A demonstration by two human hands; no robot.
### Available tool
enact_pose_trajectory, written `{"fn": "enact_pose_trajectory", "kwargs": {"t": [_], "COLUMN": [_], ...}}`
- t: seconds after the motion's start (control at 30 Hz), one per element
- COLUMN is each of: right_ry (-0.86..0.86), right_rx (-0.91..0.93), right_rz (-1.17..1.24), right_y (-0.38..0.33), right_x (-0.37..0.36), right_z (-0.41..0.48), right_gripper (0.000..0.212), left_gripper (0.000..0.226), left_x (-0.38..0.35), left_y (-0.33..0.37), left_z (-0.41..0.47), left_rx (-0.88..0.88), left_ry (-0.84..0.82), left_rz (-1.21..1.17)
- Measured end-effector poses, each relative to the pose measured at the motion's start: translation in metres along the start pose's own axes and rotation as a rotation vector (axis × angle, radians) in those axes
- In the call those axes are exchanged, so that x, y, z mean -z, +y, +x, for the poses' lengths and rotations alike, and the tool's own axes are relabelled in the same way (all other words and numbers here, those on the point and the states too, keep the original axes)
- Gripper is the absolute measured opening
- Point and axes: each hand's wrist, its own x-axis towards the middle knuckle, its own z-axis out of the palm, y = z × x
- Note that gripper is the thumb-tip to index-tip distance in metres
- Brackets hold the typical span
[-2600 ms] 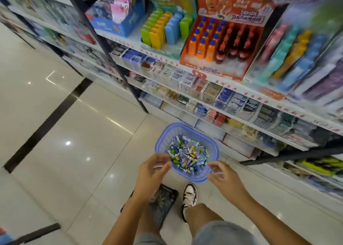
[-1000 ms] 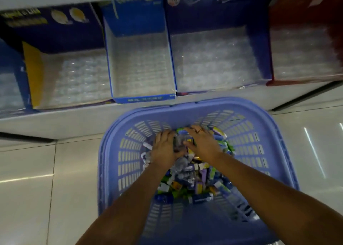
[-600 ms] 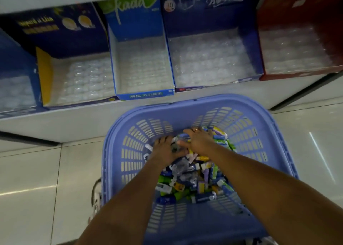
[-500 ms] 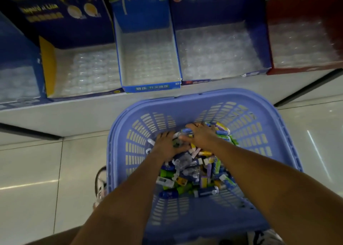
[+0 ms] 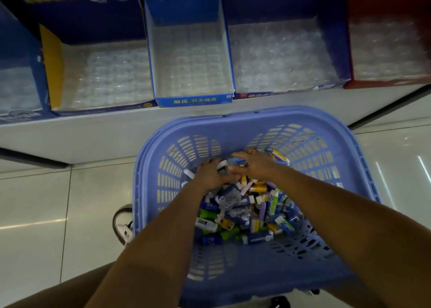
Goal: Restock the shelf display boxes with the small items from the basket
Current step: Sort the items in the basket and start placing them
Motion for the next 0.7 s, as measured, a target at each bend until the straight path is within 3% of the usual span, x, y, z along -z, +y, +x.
{"fn": "enact_pose_trajectory", "kwargs": {"t": [0.17, 0.33, 0.47, 0.6, 0.63, 0.7], "right_ry": [-0.056, -0.208, -0.538, -0.828, -0.8, -0.586], "right_rx": [0.052, 0.059, -0.045, -0.133, -0.127, -0.08], "right_rz": [0.029, 0.005, -0.186, -0.318, -0.348, -0.394], "right_y": [0.005, -0.002, 0.0, -0.002, -0.003, -0.005], "right_x": [0.012, 0.033, 0.043, 0.028, 0.023, 0.015], "right_z": [-0.011, -0.026, -0.051, -0.08, -0.082, -0.082], "right_gripper": [0.065, 0.077, 0.088, 0.075, 0.07, 0.06], "left_gripper": [0.102, 0.106, 0.105, 0.103, 0.105, 0.104], "left_x": [-0.002, 0.0, -0.017, -0.058, -0.063, -0.064], "left_y": [0.007, 0.023, 0.035, 0.041, 0.042, 0.043], "left_z": [-0.011, -0.028, -0.059, -0.09, -0.095, -0.101], "left_rx": [-0.008, -0.012, -0.039, -0.11, -0.109, -0.078], "left_ry": [-0.036, -0.064, -0.165, -0.231, -0.25, -0.223], "left_rz": [0.026, 0.068, 0.2, 0.397, 0.416, 0.362]}}
